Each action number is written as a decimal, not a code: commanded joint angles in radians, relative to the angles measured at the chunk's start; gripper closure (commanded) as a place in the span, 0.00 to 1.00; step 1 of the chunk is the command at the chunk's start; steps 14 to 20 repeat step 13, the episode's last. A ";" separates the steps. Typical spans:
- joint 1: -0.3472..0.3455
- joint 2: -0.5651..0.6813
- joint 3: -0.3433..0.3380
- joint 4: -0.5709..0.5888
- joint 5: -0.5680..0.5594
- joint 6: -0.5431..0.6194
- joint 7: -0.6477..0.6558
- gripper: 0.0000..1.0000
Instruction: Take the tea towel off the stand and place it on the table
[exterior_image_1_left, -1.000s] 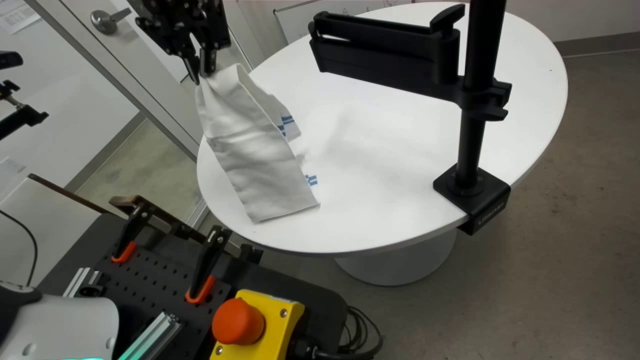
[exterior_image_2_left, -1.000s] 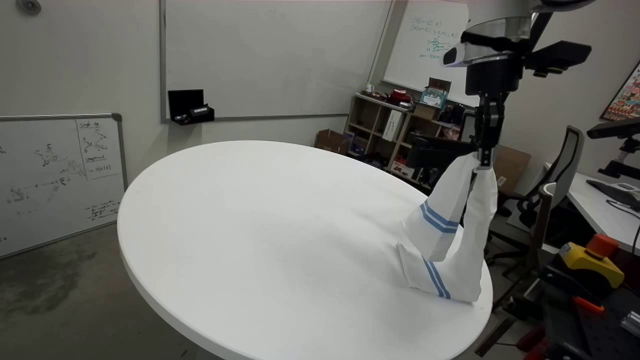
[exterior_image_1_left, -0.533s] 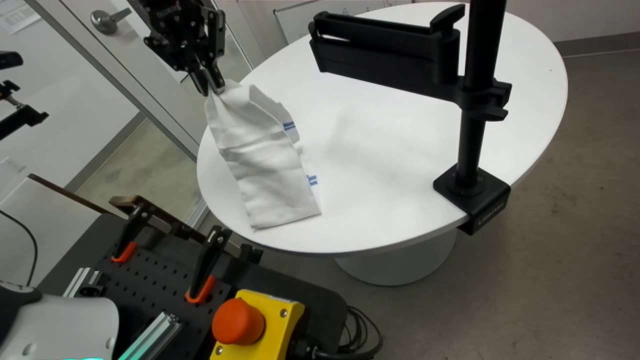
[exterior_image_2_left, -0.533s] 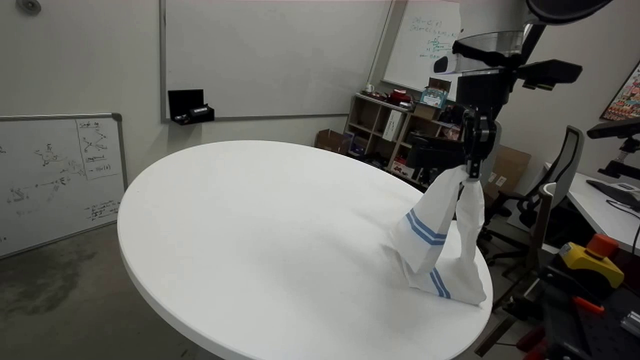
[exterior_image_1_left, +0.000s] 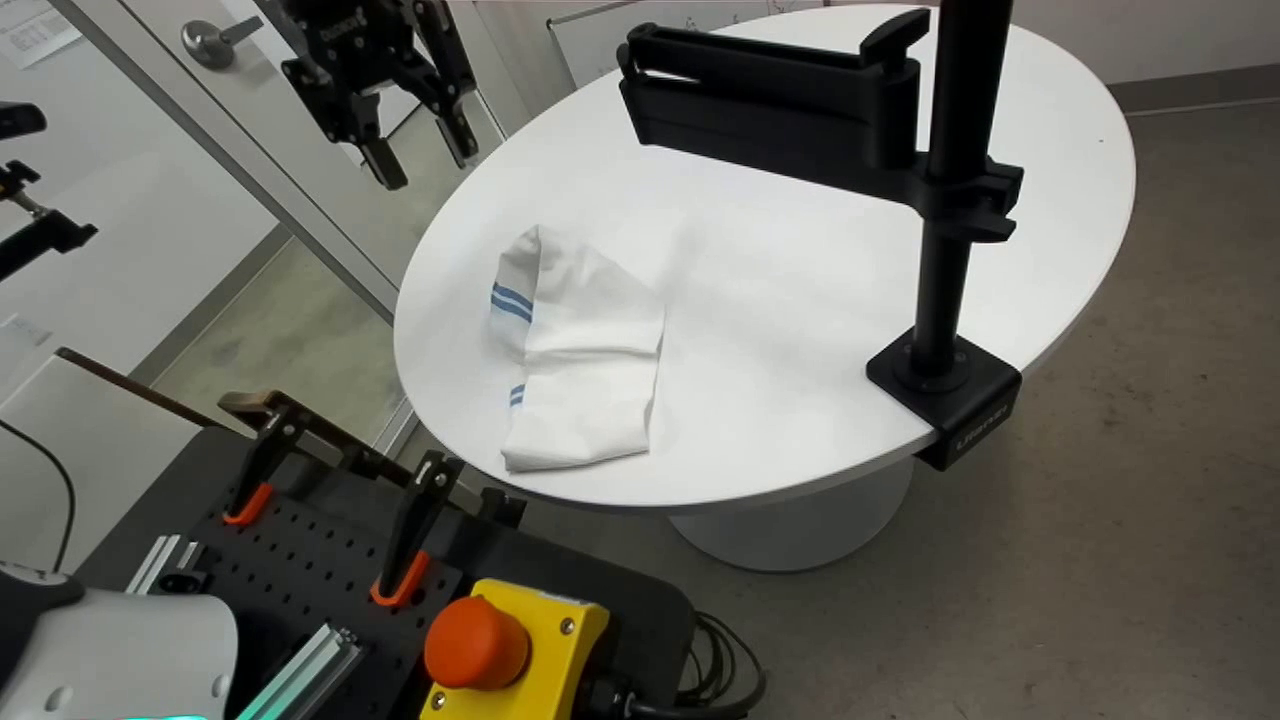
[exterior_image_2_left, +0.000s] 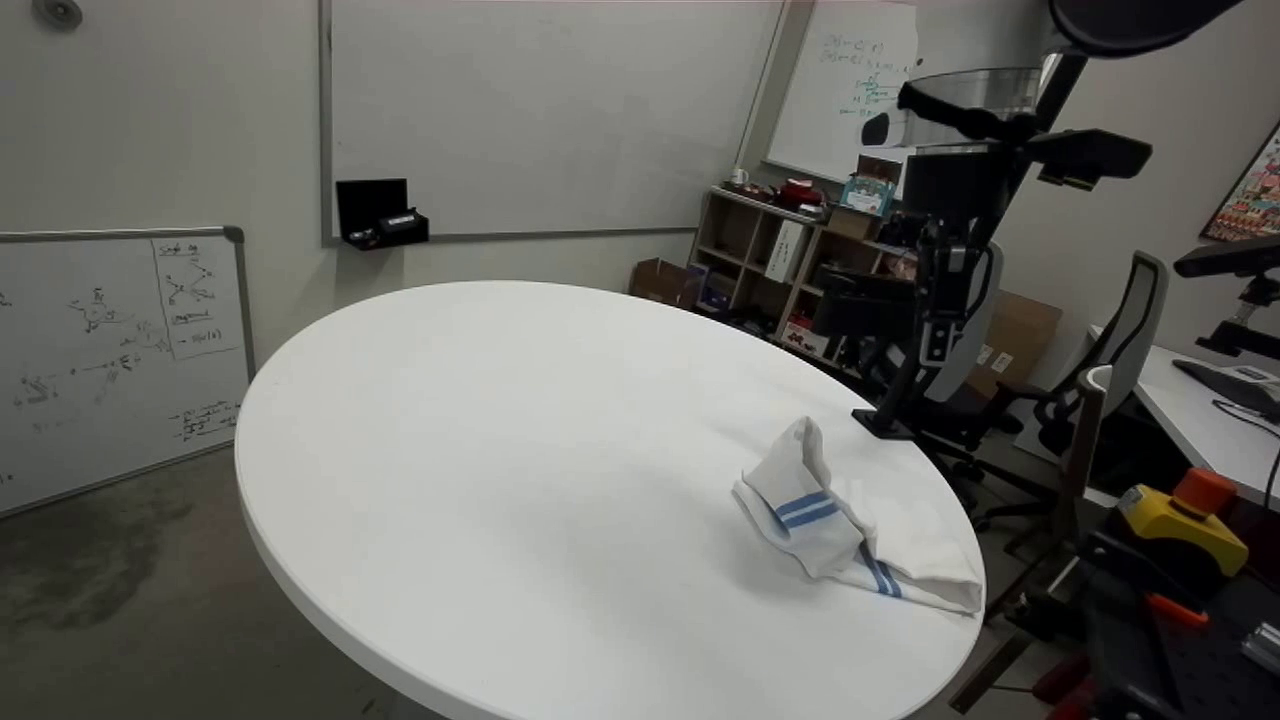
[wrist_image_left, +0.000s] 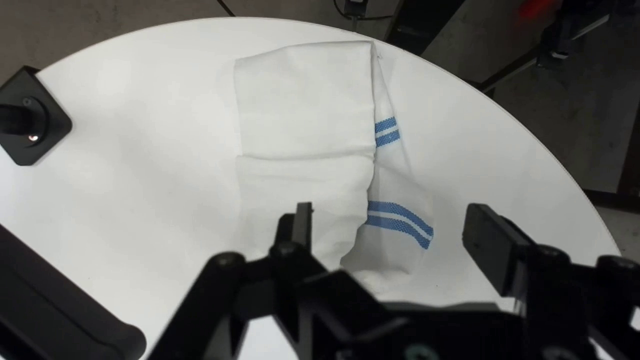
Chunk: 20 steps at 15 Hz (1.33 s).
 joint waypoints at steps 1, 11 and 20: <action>0.002 0.000 0.001 0.010 0.002 -0.001 0.029 0.00; -0.001 -0.001 -0.002 0.015 0.012 -0.010 0.020 0.00; -0.001 -0.001 -0.002 0.015 0.012 -0.010 0.020 0.00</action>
